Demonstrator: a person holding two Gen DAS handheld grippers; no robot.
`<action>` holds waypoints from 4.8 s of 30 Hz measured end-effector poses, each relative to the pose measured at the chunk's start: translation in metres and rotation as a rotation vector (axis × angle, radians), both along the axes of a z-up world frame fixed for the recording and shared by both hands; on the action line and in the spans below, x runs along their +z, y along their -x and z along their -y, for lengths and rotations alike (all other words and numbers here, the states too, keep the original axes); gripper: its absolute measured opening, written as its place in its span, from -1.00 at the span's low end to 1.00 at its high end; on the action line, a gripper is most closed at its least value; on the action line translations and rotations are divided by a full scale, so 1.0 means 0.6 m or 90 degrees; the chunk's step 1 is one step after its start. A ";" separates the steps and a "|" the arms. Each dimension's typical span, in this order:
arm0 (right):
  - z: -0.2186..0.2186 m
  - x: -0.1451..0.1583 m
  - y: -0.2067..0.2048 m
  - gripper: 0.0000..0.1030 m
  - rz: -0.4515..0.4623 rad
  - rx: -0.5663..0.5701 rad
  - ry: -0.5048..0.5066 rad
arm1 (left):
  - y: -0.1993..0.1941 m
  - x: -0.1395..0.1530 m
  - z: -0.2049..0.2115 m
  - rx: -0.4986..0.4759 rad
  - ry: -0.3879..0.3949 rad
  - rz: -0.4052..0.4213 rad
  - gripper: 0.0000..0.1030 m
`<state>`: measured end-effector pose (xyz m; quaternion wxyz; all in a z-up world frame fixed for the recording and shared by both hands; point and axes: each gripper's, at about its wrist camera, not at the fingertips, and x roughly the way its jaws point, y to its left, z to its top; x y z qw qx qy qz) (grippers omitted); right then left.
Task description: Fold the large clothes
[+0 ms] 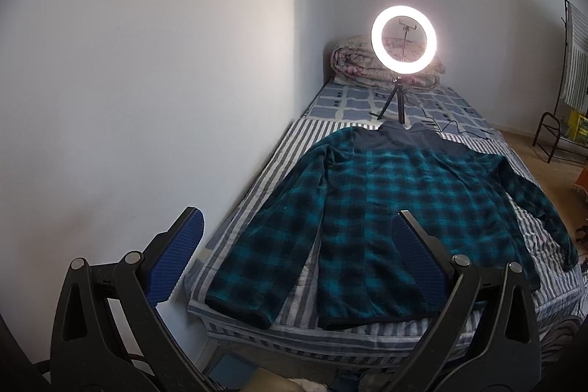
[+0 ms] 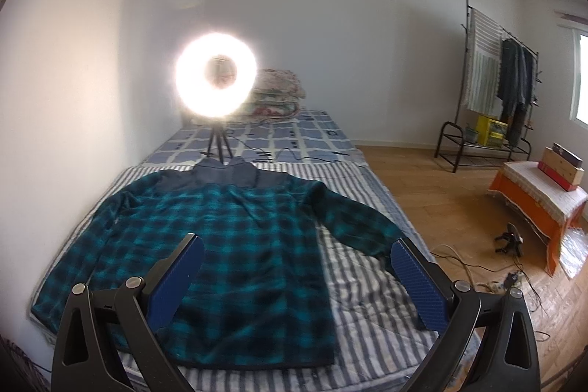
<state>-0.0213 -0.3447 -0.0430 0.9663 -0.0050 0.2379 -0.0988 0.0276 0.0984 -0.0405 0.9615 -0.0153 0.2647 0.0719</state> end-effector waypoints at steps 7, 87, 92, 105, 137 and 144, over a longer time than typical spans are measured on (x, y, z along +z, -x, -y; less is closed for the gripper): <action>-0.059 -0.023 -0.058 0.99 0.020 0.102 -0.019 | -0.033 -0.054 -0.079 0.008 0.050 -0.058 0.80; -0.528 -0.413 -0.264 -0.96 -0.601 0.586 -0.296 | -0.106 -0.307 -0.264 0.101 0.260 -0.217 -1.00; -0.479 -0.357 -0.317 -0.26 -0.525 0.571 -0.313 | -0.089 -0.267 -0.261 0.081 0.248 -0.185 -1.00; -0.454 -0.384 -0.579 -0.32 -0.517 0.373 -0.382 | -0.085 -0.215 -0.245 0.064 0.230 -0.148 -1.00; -0.621 -0.313 -0.757 0.03 -0.498 0.373 -0.098 | -0.069 -0.173 -0.148 -0.070 0.245 -0.123 -1.00; -0.617 -0.324 -0.760 -0.96 -0.507 0.386 -0.094 | -0.066 -0.169 -0.156 -0.068 0.224 -0.118 -1.00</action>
